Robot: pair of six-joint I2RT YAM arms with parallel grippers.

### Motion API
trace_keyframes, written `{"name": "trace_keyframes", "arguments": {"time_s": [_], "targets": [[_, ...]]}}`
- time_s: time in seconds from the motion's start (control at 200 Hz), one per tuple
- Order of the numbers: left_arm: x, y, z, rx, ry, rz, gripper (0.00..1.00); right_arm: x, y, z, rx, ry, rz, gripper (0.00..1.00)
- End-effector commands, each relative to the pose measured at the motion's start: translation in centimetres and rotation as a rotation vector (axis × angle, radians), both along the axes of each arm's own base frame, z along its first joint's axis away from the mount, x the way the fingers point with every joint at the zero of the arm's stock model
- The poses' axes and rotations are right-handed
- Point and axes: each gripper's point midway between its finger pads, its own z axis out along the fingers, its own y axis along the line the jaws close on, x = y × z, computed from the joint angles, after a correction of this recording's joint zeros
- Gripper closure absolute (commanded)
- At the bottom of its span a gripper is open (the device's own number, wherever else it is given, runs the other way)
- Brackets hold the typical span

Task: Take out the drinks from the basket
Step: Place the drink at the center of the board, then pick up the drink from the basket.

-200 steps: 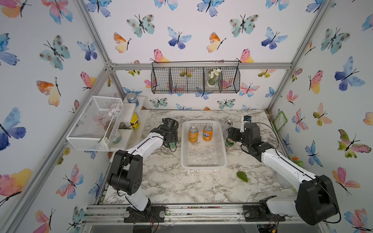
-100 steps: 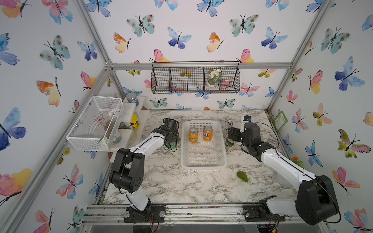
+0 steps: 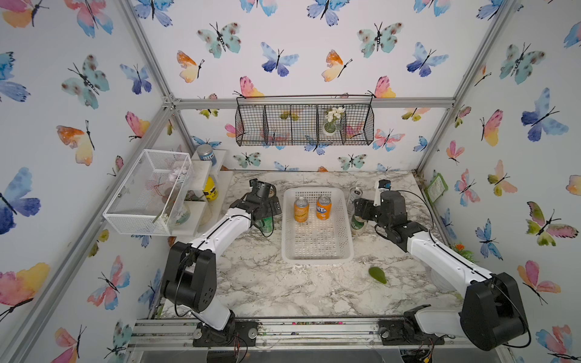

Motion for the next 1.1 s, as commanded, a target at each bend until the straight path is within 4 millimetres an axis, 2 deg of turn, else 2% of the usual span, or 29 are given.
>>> {"name": "trace_keyframes", "arguments": {"time_s": [0.0, 0.145, 0.36, 0.556, 0.781, 0.921, 1.096], "targets": [[-0.7, -0.3, 3.5, -0.059, -0.068, -0.023, 0.01, -0.2, 2.7, 0.1, 0.035, -0.006, 0.147, 0.17], [-1.7, 0.0, 5.1, -0.067, -0.101, -0.033, 0.01, 0.0, 4.7, -0.2, 0.056, 0.025, 0.228, 0.17], [-2.6, -0.5, 7.2, -0.099, -0.141, -0.087, 0.01, 1.1, 9.6, -1.5, -0.027, 0.066, 0.267, 0.18], [-2.8, 0.4, 6.6, -0.052, -0.140, -0.070, 0.01, 3.4, 11.4, -3.7, -0.046, 0.128, 0.237, 0.17], [-2.7, -0.1, 5.7, -0.064, -0.112, -0.088, 0.01, 5.0, 12.1, -5.3, -0.103, 0.152, 0.215, 0.17], [-2.7, -0.3, 5.6, -0.069, -0.109, -0.095, 0.01, 5.4, 12.8, -5.4, -0.097, 0.141, 0.232, 0.17], [-2.8, -0.4, 5.4, -0.073, -0.103, -0.097, 0.01, 5.8, 13.8, -4.6, -0.086, 0.097, 0.247, 0.17]]}}
